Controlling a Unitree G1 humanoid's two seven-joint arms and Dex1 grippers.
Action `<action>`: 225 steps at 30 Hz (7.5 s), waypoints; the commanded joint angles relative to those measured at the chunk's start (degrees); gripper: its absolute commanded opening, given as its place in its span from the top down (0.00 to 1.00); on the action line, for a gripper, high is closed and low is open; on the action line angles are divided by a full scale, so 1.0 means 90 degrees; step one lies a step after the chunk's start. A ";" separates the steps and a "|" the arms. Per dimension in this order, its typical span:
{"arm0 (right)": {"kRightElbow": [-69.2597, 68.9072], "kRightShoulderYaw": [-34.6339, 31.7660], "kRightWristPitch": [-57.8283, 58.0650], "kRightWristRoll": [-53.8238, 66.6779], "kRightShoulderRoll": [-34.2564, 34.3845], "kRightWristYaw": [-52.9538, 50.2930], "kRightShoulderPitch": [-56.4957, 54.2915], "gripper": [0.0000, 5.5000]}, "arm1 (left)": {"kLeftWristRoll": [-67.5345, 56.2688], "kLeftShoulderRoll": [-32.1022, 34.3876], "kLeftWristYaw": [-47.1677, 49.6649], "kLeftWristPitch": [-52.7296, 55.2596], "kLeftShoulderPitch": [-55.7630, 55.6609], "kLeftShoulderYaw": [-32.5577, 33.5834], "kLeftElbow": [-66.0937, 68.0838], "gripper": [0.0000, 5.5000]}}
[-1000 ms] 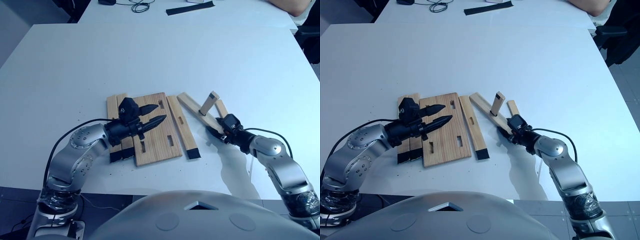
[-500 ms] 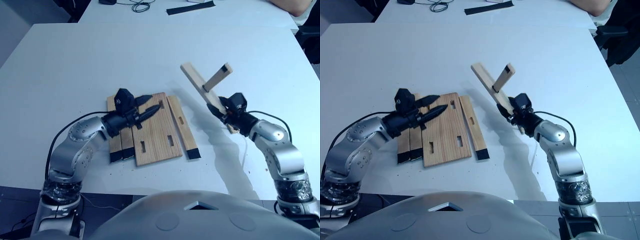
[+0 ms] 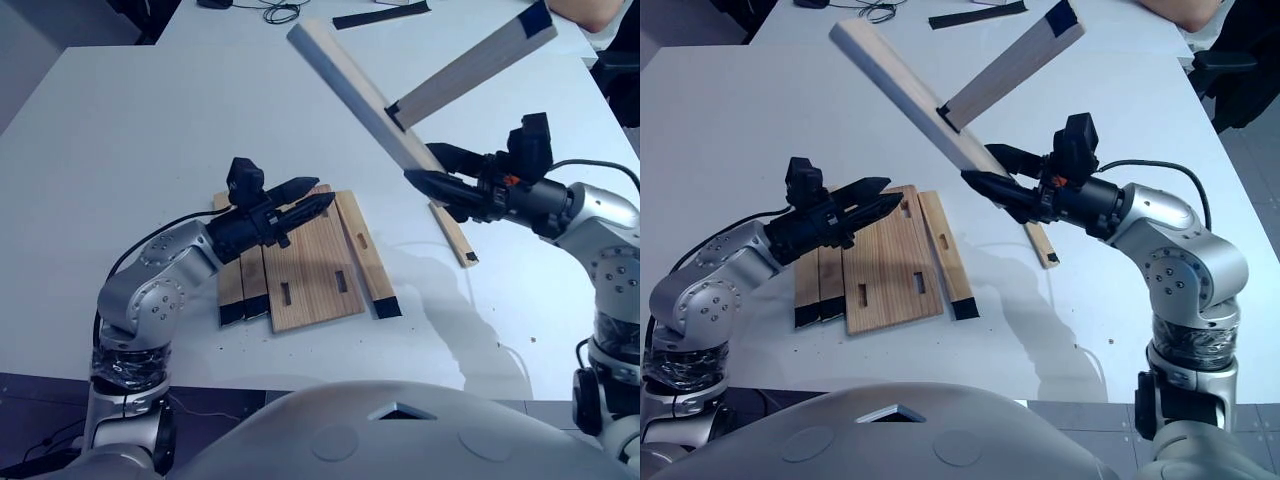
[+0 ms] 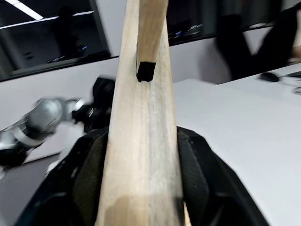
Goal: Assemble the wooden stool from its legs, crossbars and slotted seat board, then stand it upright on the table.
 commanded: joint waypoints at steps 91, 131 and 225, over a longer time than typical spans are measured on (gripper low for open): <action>0.0863 0.1704 -0.0798 -0.1198 -0.0628 0.2222 -0.0990 0.56 | -0.1861 0.0494 -0.0950 0.0424 -0.0730 -0.0561 -0.0576 0.58; 0.1388 0.1330 -0.2430 -0.2589 -0.0491 0.1049 0.0907 0.39 | -0.0608 0.2447 -0.1505 0.0104 -0.0876 0.1157 -0.0130 0.59; 0.2373 0.1075 -0.2095 -0.2396 0.2870 -0.2007 -0.1258 0.39 | -0.0705 -0.0359 0.2237 0.0521 -0.2369 0.0581 0.0666 0.59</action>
